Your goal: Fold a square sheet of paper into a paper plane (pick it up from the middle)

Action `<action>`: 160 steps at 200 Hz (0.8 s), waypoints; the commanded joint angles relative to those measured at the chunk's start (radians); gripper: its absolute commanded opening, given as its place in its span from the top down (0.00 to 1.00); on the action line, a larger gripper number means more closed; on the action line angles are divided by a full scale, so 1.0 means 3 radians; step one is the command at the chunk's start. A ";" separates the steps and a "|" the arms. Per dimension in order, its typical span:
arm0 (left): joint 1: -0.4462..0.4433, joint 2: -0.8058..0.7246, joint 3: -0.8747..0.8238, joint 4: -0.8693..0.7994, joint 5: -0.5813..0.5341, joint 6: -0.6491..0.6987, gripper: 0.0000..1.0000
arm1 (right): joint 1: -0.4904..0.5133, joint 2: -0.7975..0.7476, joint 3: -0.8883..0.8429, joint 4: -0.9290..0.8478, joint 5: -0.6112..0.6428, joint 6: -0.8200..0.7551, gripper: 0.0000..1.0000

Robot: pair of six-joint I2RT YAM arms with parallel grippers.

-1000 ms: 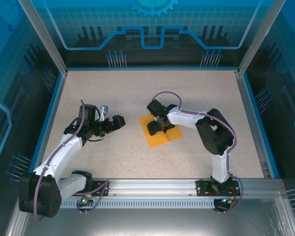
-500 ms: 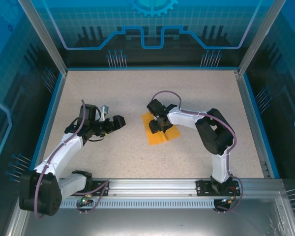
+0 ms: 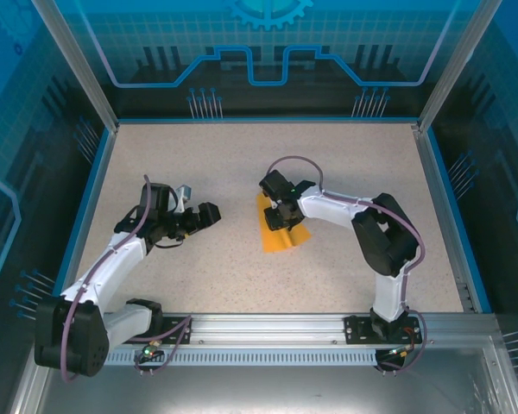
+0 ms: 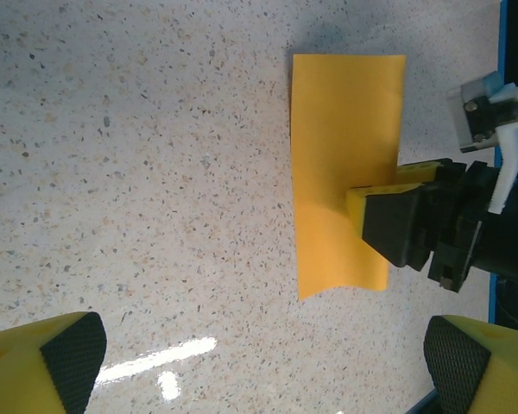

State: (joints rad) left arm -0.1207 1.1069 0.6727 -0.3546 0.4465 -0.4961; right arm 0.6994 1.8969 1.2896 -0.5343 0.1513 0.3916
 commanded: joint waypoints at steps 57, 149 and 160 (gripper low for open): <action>0.0010 -0.0188 0.0488 -0.0547 -0.0110 0.0191 0.01 | -0.0123 -0.0712 -0.0080 0.0556 -0.1257 0.0474 0.71; -0.0090 -0.0060 0.0679 -0.0334 0.0246 -0.0053 0.01 | -0.0462 -0.0750 -0.1175 0.2137 -0.2355 0.1289 0.71; -0.0150 0.0005 0.0670 -0.0274 0.0223 -0.0073 0.01 | -0.0501 -0.0730 -0.1238 0.2134 -0.2410 0.1264 0.71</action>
State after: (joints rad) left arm -0.1322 1.0687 0.8669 -0.4767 0.4702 -0.4850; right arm 0.5747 1.6577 0.9630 0.0032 -0.4786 0.7383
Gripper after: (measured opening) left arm 0.987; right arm 0.288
